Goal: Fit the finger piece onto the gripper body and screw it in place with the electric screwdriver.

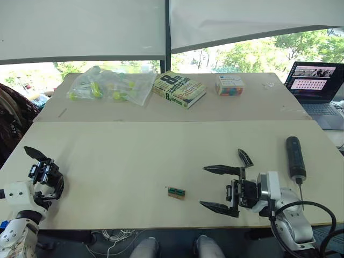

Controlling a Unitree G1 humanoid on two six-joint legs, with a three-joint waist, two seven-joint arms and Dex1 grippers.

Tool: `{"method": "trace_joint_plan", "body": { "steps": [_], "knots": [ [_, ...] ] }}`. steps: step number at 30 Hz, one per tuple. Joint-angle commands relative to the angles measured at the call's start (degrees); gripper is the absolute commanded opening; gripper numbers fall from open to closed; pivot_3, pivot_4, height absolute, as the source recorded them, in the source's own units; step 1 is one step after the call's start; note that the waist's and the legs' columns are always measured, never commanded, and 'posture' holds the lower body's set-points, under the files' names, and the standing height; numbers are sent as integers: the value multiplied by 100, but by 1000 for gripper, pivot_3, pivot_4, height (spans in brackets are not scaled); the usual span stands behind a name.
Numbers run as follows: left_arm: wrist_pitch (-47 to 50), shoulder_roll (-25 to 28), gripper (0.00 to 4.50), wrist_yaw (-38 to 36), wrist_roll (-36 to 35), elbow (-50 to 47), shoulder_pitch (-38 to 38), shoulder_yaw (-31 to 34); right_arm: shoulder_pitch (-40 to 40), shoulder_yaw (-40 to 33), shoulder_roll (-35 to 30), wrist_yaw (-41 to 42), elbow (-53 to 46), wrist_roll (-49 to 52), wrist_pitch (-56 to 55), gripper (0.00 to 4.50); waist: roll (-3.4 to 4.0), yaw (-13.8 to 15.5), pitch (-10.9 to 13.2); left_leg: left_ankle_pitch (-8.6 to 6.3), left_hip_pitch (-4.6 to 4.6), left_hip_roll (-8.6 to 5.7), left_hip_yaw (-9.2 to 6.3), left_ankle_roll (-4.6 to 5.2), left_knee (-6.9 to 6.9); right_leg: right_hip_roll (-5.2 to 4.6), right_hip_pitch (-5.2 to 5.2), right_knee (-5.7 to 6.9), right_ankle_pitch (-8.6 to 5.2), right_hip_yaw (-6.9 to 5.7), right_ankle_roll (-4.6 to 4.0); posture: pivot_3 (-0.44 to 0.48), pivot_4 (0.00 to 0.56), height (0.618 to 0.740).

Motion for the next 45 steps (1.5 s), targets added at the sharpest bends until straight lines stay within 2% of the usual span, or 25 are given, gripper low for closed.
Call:
{"method": "trace_joint_plan", "body": {
  "steps": [1,5,8,9,11,14,17,21,25,28,32,38,45],
  "knots": [
    [-76,111,4420,-72,53,99,-171,-52,-89,-29,-13,-4,-109,10,-138,4500,0,11,0,0,0,0,0,0,0,0,0,0,0,0,-1,0,150,737],
    [-280,156,4420,-101,241,365,-383,-169,-131,-62,-45,35,-52,19,-138,4500,-1,13,0,1,0,-1,0,2,0,1,-1,0,3,0,-5,0,150,737],
    [-374,100,3628,-76,317,540,-464,-214,-146,-78,-65,59,-13,13,-146,4500,0,17,0,2,1,-1,0,1,0,1,-1,1,5,1,-7,0,150,737],
    [-404,81,3062,-76,323,566,-472,-217,-146,-83,-69,62,-8,11,-148,4500,0,21,0,2,2,0,0,2,0,2,-1,1,5,1,-7,0,150,737],
    [-638,-64,2329,-193,184,470,-518,-215,-121,-128,-91,54,-2,11,-149,4500,0,32,0,2,2,0,0,2,0,1,-1,1,5,1,-8,0,150,737],
    [-968,-199,2350,-619,-68,1,-631,-375,-64,-166,-149,87,7,16,-149,4500,-2,55,1,2,1,-2,0,2,0,-1,0,-2,5,1,-8,0,150,737],
    [-812,-218,2350,-765,-171,-744,-652,-601,13,-272,-215,3,-20,-1,-151,4500,-30,96,13,2,-12,-5,-4,2,8,0,-4,-2,8,-3,-7,0,150,737],
    [-253,-145,2350,-835,-134,-1983,-667,-1269,365,-556,-420,-46,-180,74,-143,4500,-42,86,16,4,-67,-5,-7,3,24,2,-52,-1,24,-1,-11,0,150,737],
    [422,-334,2350,-728,-72,-2480,-1008,-2073,637,-805,-583,70,-134,121,-237,4500,-32,49,15,7,-83,-9,1,2,29,3,-81,8,42,10,-14,0,150,737],
    [293,-653,2350,-896,461,-2072,-1452,-3034,722,-920,-540,-14,-118,72,-364,4500,-22,40,14,9,-72,-7,9,1,30,7,-74,12,44,13,-16,0,150,737],
    [145,-1060,2350,-943,715,-1581,-1755,-3622,907,-978,-520,-153,-260,47,-402,4500,-22,-15,14,10,-70,-2,22,0,30,15,-78,13,46,21,-17,0,150,737],
    [21,-1405,2350,-1061,1048,-1088,-1996,-4198,1351,-1026,-530,-336,-635,-1,-407,4500,-21,13,15,10,-74,0,26,1,35,17,-82,17,46,28,-16,0,150,737],
    [65,-1405,2350,-1201,1266,-1005,-1969,-4431,1541,-1116,-545,-441,-746,-12,-433,4500,-20,42,14,9,-73,-2,32,2,43,16,-79,15,48,36,-11,0,150,737]
  ]
}}
